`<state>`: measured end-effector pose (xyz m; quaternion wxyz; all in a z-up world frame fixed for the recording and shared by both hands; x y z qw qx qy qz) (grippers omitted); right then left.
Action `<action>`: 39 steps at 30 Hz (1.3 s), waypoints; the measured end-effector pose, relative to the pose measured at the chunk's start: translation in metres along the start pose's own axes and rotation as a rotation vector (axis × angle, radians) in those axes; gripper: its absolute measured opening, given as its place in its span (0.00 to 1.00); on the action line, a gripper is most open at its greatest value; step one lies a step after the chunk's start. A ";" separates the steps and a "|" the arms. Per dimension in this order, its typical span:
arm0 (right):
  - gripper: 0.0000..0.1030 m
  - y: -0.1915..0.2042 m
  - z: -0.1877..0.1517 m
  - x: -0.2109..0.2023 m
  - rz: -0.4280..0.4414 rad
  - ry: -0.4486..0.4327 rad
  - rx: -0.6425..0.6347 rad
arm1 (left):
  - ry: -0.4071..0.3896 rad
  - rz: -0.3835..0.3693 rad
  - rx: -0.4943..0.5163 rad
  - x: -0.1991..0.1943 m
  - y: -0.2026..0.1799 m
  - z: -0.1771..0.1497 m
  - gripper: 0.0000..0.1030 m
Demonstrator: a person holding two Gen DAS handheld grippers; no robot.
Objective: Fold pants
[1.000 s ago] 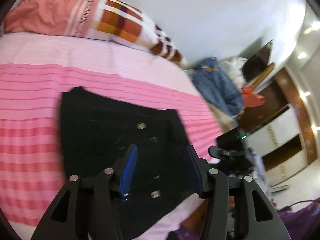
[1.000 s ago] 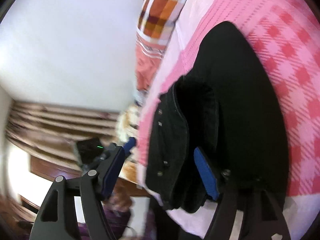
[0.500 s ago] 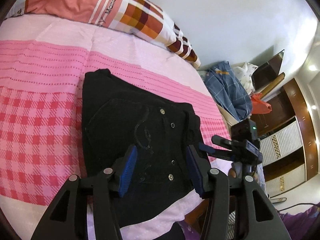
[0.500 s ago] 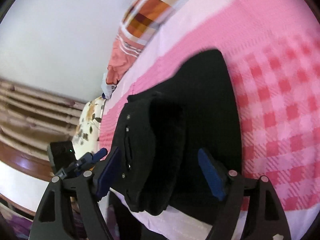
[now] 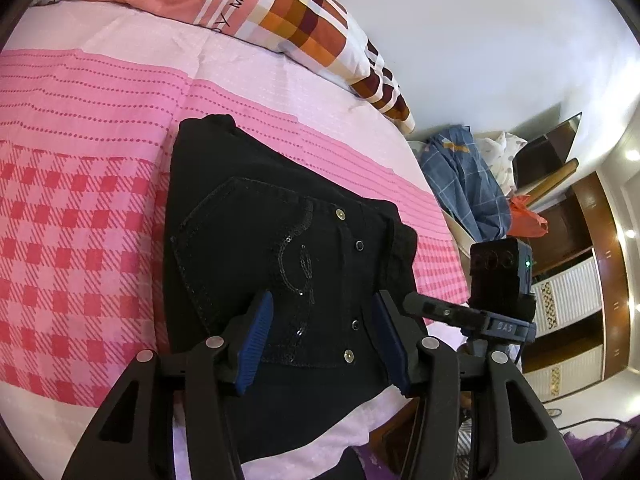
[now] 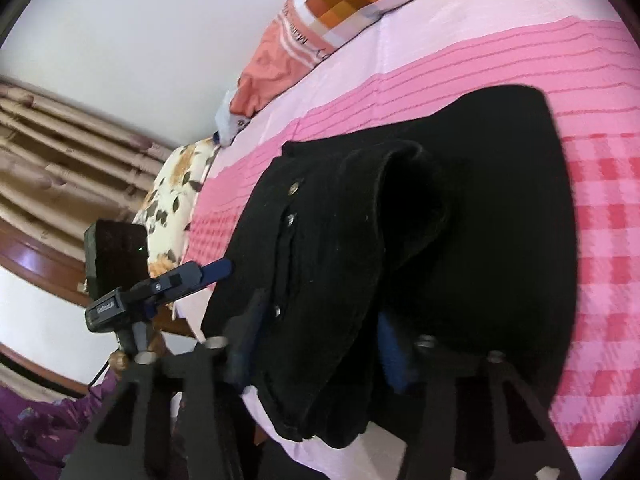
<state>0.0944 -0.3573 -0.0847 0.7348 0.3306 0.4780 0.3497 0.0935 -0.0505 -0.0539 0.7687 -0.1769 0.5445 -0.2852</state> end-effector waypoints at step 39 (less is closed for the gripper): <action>0.15 -0.061 0.009 -0.056 -0.081 -0.172 0.143 | 0.035 0.075 0.042 0.029 -0.002 0.005 0.57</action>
Point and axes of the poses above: each gripper's, at about its wrist camera, not at the fingertips, and x roughly the way its jaws point, y to its left, z to its top, the point moved 1 cm from there along x, roughly the way its jaws point, and after that the axes turned 7 degrees about z, right-handed, at the moved point
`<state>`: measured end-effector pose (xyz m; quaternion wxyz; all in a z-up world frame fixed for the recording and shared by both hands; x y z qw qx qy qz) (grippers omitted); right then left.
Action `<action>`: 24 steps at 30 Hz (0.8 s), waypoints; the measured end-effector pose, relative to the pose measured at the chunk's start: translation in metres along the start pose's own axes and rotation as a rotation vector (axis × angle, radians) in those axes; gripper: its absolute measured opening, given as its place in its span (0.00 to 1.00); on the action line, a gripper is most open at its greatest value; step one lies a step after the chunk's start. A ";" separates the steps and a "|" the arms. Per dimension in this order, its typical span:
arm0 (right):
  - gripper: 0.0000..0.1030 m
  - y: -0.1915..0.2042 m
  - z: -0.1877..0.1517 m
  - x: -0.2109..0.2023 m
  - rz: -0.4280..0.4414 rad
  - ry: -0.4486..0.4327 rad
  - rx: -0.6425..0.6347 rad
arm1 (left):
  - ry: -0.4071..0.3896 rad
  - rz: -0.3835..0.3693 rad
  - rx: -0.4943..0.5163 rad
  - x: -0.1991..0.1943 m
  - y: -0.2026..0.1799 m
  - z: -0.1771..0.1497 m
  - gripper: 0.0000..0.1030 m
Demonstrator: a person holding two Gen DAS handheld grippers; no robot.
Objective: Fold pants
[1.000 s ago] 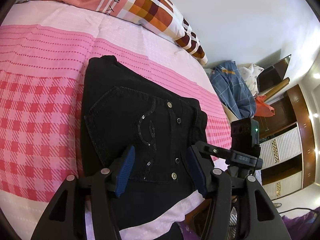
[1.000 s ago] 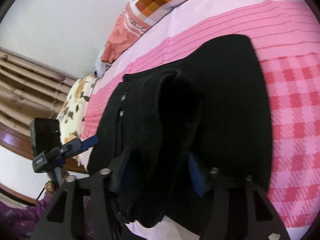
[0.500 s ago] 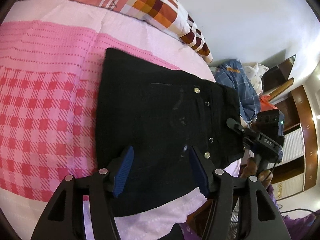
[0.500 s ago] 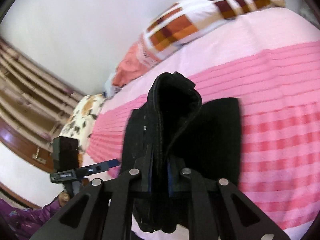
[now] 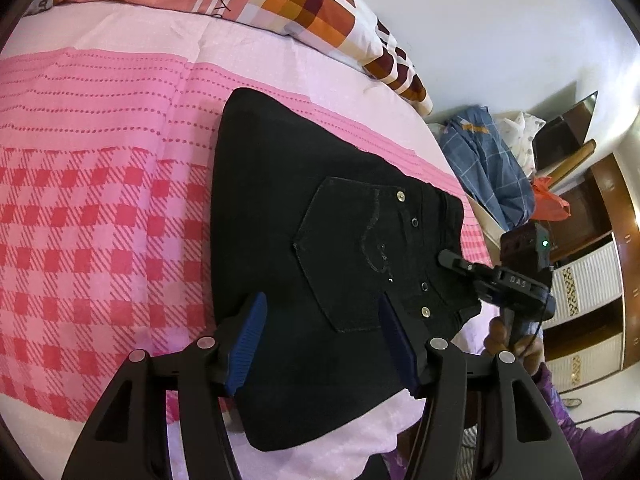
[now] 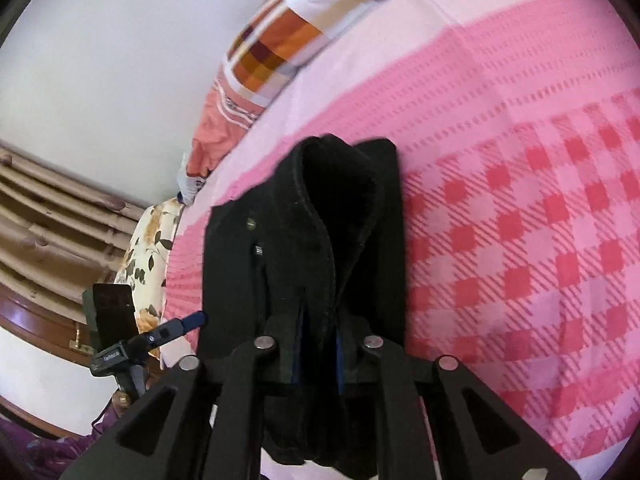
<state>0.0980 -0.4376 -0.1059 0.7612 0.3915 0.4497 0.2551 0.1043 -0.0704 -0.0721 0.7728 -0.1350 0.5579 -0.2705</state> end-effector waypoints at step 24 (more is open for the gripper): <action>0.00 0.021 0.043 0.001 -0.124 -0.106 -0.162 | -0.070 0.067 0.086 0.033 0.003 0.038 0.59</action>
Point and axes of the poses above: each gripper's, at about its wrist camera, not at the fingertips, and x roughly the way its jaws point, y to its left, z to its top, the point moved 1 cm from there along x, roughly the way its jaws point, and after that the axes turned 7 degrees about z, right-handed, at the moved point
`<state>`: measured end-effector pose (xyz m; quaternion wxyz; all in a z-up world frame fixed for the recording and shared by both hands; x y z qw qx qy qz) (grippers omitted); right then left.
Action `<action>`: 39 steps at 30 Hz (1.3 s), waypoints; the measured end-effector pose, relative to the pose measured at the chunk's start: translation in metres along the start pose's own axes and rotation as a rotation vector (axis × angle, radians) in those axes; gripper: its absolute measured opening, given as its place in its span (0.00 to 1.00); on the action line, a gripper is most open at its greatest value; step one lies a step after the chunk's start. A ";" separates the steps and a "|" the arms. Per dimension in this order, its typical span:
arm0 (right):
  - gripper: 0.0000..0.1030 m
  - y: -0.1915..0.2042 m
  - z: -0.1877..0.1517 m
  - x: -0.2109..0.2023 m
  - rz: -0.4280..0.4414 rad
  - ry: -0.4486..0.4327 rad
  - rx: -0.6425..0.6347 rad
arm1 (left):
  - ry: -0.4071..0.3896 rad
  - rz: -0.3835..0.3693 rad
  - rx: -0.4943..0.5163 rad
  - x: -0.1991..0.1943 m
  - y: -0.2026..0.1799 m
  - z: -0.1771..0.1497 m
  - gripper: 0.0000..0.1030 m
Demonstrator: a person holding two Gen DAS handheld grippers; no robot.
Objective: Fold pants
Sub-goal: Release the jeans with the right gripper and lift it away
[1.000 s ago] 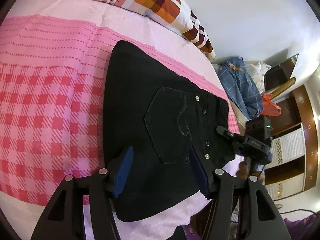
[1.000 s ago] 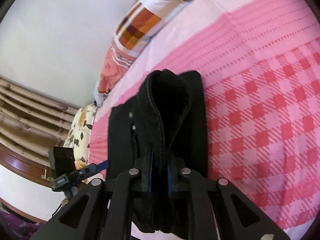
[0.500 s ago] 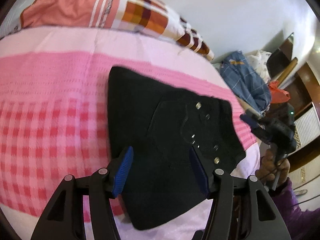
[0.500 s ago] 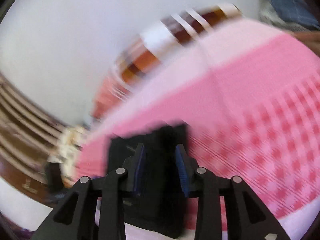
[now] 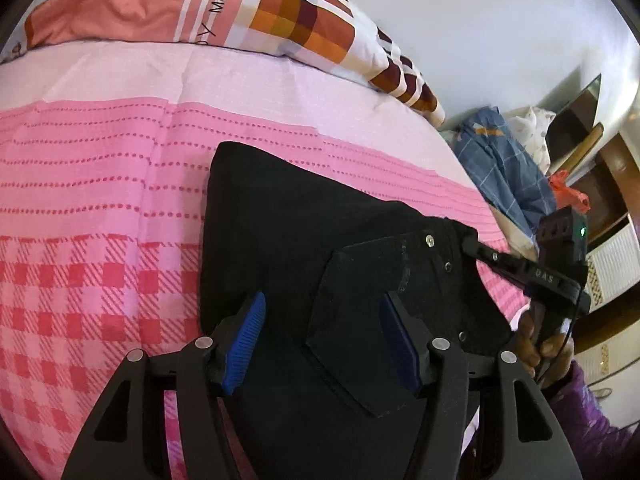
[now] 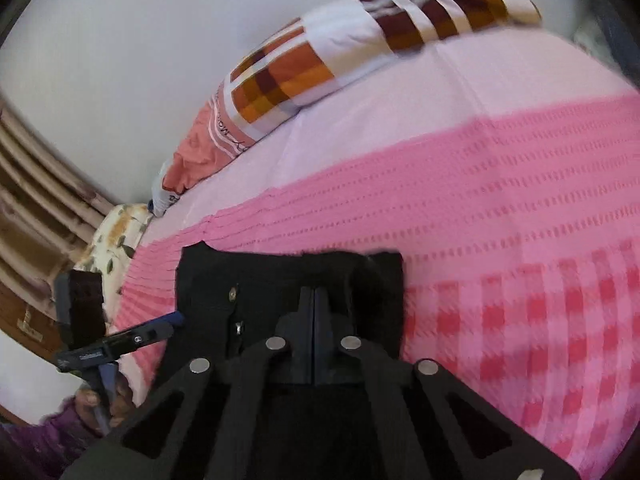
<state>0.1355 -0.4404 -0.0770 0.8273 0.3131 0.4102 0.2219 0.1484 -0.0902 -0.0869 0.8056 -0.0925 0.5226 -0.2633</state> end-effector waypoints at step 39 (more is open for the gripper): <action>0.49 0.161 -0.109 -0.041 -0.319 -0.103 -0.239 | -0.326 0.595 0.241 -0.091 -0.081 -0.046 0.93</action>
Point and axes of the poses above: each gripper's, at about its wrist camera, not at the fingertips, and x roughly the way its jaws point, y to its left, z to its top, the point moved 1 cm from there along x, roughly the way its jaws point, and after that the axes turned 7 degrees about z, right-handed, at the moved point
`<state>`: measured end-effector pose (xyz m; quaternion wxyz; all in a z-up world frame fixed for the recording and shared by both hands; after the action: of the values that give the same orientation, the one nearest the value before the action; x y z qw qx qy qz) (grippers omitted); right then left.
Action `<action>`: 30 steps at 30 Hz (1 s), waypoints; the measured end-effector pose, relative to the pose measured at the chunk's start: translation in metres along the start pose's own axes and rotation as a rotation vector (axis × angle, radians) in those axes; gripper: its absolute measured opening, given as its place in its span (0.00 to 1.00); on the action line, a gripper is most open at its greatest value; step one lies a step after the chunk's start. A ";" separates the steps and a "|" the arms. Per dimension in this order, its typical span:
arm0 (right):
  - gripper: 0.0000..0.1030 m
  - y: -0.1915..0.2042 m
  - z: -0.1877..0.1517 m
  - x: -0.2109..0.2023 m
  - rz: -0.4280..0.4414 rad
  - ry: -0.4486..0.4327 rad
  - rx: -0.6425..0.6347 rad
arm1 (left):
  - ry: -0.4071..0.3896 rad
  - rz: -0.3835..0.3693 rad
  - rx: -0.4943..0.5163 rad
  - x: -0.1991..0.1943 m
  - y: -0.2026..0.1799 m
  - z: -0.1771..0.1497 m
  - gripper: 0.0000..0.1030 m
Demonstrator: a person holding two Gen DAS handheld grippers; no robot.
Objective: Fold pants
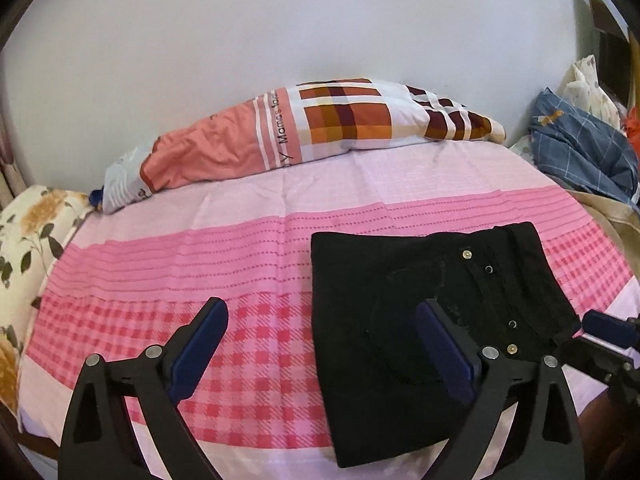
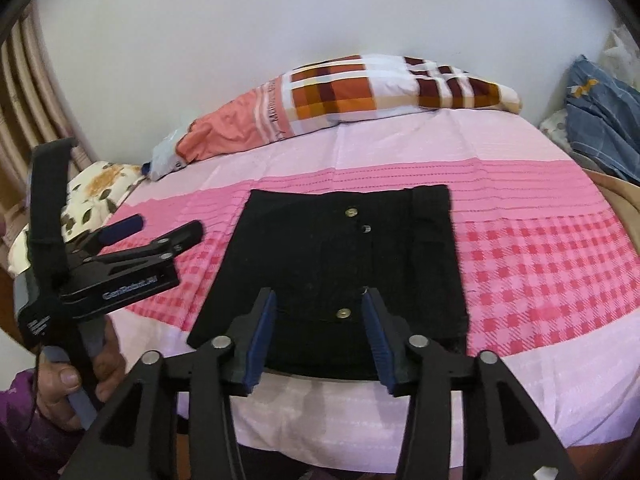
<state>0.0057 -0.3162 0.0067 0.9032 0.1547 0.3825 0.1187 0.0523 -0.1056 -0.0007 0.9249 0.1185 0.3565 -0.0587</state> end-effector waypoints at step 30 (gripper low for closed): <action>0.72 -0.140 -0.012 0.042 0.021 0.087 0.324 | 0.270 -0.453 -0.298 0.084 0.057 -0.028 0.94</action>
<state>0.0392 -0.4290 -0.0806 0.8476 0.2971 0.4338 0.0714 0.1074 -0.0448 -0.0677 0.8396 -0.0944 0.4985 -0.1942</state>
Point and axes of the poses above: each gripper's, at about its wrist camera, not at the fingertips, and x roughly the way its jaws point, y to its left, z to its top, the point moved 1 cm from there along x, roughly the way its jaws point, and after that the axes turned 7 degrees about z, right-handed, at the moved point
